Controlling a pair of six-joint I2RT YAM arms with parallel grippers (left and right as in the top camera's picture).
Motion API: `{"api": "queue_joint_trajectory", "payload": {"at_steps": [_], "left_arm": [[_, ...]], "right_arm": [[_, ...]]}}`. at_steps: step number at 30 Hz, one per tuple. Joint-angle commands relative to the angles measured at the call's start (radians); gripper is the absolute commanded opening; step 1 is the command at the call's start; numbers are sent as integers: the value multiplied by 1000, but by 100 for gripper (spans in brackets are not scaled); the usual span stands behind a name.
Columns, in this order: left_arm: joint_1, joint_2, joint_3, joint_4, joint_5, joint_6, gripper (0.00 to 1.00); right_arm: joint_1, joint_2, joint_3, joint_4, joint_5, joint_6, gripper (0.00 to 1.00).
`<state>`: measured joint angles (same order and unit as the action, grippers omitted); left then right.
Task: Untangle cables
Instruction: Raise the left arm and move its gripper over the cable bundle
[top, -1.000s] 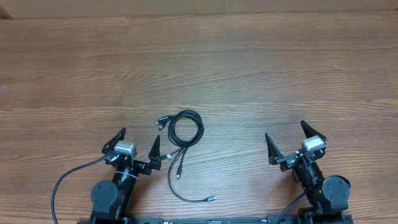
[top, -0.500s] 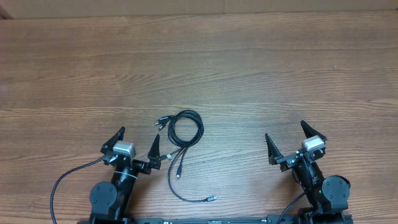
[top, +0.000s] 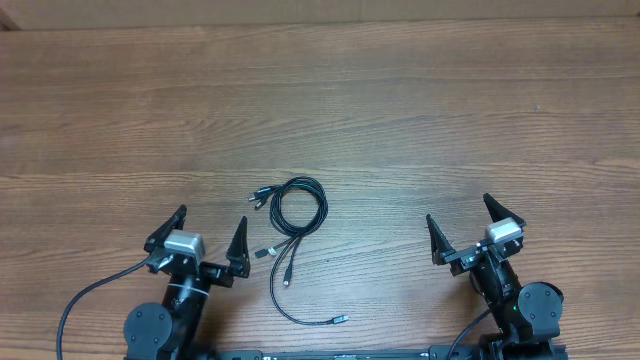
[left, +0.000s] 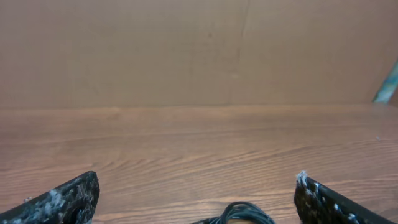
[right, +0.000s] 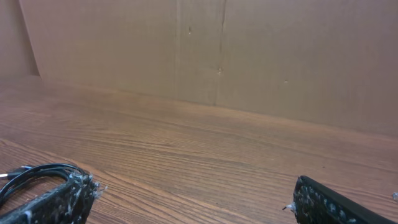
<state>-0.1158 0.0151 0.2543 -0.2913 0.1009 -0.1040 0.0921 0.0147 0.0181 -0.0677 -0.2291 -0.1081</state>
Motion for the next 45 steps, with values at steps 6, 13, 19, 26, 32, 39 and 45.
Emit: {"api": "queue_joint_trajectory", "payload": {"at_steps": [6,13,19,26,32,39,45], "left_arm": [[5,20,155,-104,-84,12,99],[5,186,354,-207,-85,49,99],[5,411,563,-338,-75,49,100],[5,669,794,-504,33,49,99],[5,852,945,-606,171,49,99],[5,990,1027,-681,277,48,99],[5,1050,1027,-681,293,36,99]], "right_arm": [[-2,-12,-10,5,0,3,100],[-2,-12,-10,6,0,3,100],[-2,-12,-10,6,0,3,100],[-2,-12,-10,6,0,3,100],[-2,-12,-10,5,0,3,100],[-2,-12,-10,5,0,3,100],[-2,-12,-10,5,0,3,100]]}}
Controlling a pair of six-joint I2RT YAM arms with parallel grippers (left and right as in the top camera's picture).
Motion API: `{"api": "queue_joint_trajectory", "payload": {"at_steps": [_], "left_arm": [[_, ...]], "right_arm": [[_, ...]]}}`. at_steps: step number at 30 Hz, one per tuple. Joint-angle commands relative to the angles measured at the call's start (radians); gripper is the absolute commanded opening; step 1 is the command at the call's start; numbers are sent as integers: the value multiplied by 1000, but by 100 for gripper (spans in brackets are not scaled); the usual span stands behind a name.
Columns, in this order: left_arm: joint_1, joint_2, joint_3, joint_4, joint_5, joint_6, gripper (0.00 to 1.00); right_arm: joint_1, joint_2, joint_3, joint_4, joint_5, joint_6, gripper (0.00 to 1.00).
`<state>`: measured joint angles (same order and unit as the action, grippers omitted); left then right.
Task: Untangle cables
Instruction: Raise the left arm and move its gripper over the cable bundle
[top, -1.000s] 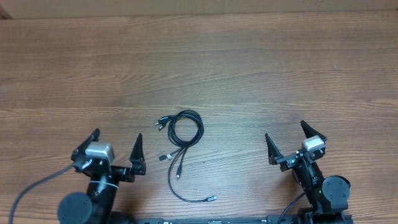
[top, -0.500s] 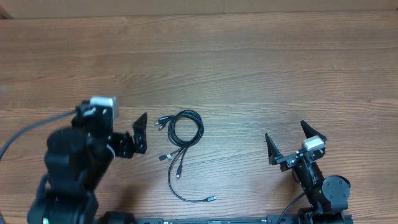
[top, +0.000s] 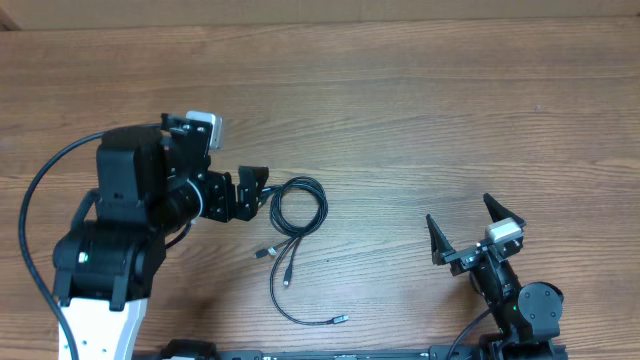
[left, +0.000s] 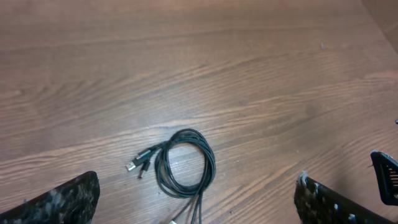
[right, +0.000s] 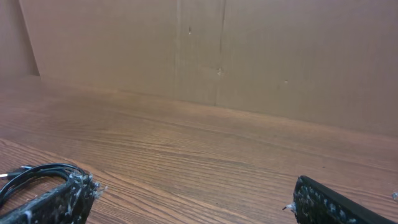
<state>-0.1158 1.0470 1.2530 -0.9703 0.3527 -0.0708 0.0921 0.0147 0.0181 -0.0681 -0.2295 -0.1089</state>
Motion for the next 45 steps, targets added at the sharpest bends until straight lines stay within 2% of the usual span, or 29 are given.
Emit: {"api": "queue_joint_trajectory", "payload": {"at_steps": [1,3,5,6,7,9,10,14,22,27,31,35,39,45], "left_arm": [[4,27,28,-2,41,-17,99],[4,42,28,-1,43,-59,100],[4,55,28,-1,65,-76,89],[4,63,28,-2,89,-76,67],[4,72,28,-6,121,-76,38],[4,84,28,-29,159,-76,13],[4,89,28,-45,171,-76,6],[4,111,27,-133,172,-75,4],[1,158,27,-199,173,-61,4],[-40,169,26,-210,182,-10,4],[-82,169,26,-207,180,-11,4],[-110,169,26,-211,179,-10,4],[-121,169,26,-212,164,-11,4],[-121,169,26,-211,161,-11,4]], "right_arm": [[-2,-12,-10,6,0,4,100],[-2,-12,-10,6,0,4,100],[-2,-12,-10,6,0,4,100],[-2,-12,-10,6,0,4,100],[-1,-12,-10,6,0,4,100],[18,-12,-10,6,0,4,100],[23,-12,-10,6,0,4,100],[25,-12,-10,6,36,4,100],[25,-12,-10,6,7,10,100],[25,-12,-10,11,-114,179,100],[24,-12,-10,16,-203,426,100],[25,-12,-2,5,-272,510,100],[25,-9,71,-93,-280,509,100],[25,92,261,-348,-281,496,100]]}}
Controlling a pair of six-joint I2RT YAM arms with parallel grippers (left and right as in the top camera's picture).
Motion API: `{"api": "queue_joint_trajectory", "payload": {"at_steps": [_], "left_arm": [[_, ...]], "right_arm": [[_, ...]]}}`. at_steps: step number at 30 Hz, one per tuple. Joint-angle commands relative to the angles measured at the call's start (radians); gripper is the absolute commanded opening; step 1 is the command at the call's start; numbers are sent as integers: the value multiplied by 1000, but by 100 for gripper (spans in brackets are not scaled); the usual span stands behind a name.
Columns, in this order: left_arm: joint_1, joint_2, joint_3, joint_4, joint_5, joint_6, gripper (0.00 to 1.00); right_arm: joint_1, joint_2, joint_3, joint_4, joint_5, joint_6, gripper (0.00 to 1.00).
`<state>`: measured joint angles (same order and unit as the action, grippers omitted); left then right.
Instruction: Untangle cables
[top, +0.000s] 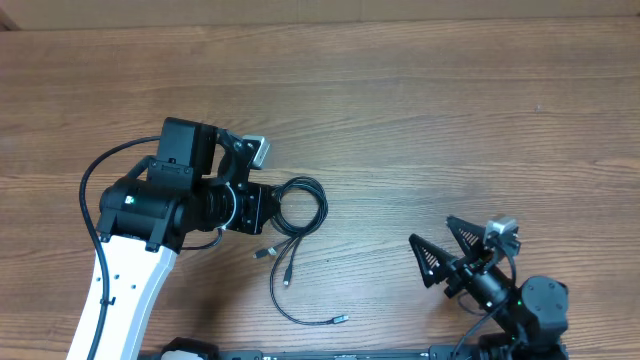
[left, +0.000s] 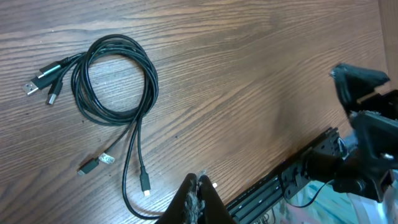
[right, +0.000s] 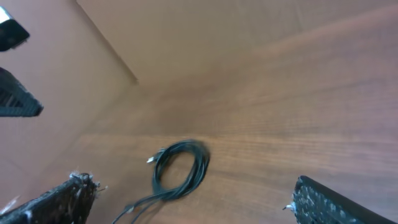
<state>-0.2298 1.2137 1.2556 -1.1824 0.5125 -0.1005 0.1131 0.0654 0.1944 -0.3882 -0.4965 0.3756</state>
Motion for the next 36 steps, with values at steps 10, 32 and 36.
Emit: {"api": "queue_joint_trajectory", "payload": {"at_steps": [10,32,36], "left_arm": [[-6,2,24,1,1,19,4],[-6,2,24,32,1,3,22],[-6,3,24,43,1,-30,25]], "right_arm": [[4,477,621,-337,-20,-128,100],[4,1268,1243,-1049,20,-267,95],[4,1294,1239,-1058,140,-280,19]]}}
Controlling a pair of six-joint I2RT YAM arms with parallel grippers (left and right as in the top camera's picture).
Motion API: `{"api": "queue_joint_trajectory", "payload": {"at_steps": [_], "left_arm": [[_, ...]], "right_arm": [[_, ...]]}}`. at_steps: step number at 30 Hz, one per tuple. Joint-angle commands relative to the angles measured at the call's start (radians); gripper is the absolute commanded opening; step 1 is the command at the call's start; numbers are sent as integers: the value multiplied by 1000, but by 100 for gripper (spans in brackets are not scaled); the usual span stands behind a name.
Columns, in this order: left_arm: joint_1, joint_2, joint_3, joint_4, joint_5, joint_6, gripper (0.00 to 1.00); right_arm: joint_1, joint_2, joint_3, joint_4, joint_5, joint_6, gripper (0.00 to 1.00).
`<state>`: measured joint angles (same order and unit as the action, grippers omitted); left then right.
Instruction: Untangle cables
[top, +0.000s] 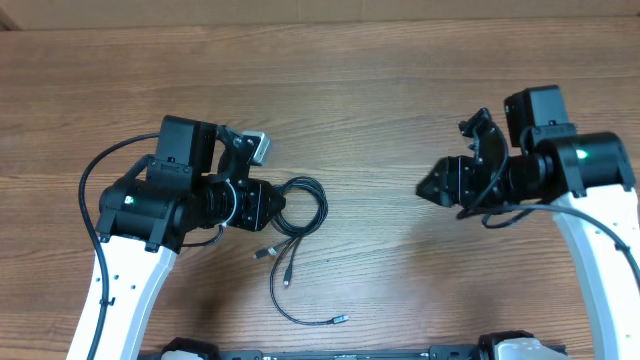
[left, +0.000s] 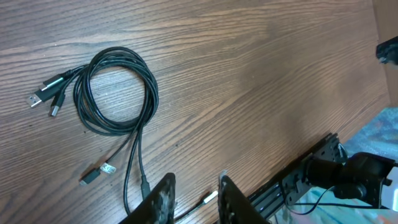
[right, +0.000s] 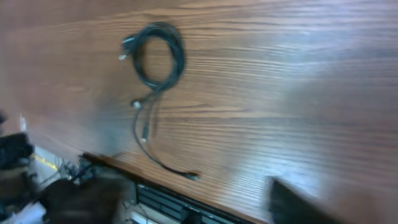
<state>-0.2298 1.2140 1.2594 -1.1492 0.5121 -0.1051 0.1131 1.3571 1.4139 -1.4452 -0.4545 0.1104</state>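
Black cables (top: 300, 205) lie in a coiled loop at the table's middle. Their plugs (top: 258, 197) stick out to the left, and loose tails (top: 285, 275) run toward the front edge. The left wrist view has the coil (left: 118, 93) below and ahead of my left gripper (left: 196, 178), whose fingers stand a narrow gap apart, holding nothing. From overhead, that left gripper (top: 266, 200) hovers at the coil's left side. My right gripper (top: 452, 165) hangs open over the table's right half, well clear of the cables. The blurred right wrist view shows the coil (right: 155, 53) far off.
The wooden table (top: 400, 90) carries only the cables. Its front edge with a dark rail (left: 311, 168) shows in the left wrist view. A brown wall (top: 320, 8) runs along the far side.
My right arm has risen from the front right corner to above the table's right half, its camera now looking down. My left gripper's fingers, shut before, stand slightly apart. The cables lie unchanged.
Both arms sat low at the front edge with open grippers. The left arm was then up at the coil's left, open. Later it hung over the coil with fingers shut while the right arm tilted. Now both arms are raised; the cables have not moved.
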Motion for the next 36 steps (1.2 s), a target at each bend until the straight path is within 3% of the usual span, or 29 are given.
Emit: {"api": "queue_joint_trajectory", "payload": {"at_steps": [1,3,5,6,8,10,19,27,36], "left_arm": [[-6,3,20,13,1,-34,25],[-6,4,19,24,1,-55,20],[-6,5,19,32,1,-74,6],[-6,8,19,32,2,-88,4],[-6,14,19,32,2,-116,4],[-6,23,19,32,2,-133,4],[-6,106,19,22,10,-210,4],[-19,209,19,-20,59,-243,4],[-133,300,19,-3,56,-243,4]], "right_arm": [[4,5,18,-1,122,-14,4],[4,8,13,0,145,-8,4],[4,11,12,3,145,-7,4],[4,12,12,5,149,-7,4],[4,15,12,10,157,-6,8],[4,21,12,13,171,-2,27],[4,93,10,30,268,103,43],[4,164,-2,29,271,103,52],[4,206,-10,39,271,103,54]]}}
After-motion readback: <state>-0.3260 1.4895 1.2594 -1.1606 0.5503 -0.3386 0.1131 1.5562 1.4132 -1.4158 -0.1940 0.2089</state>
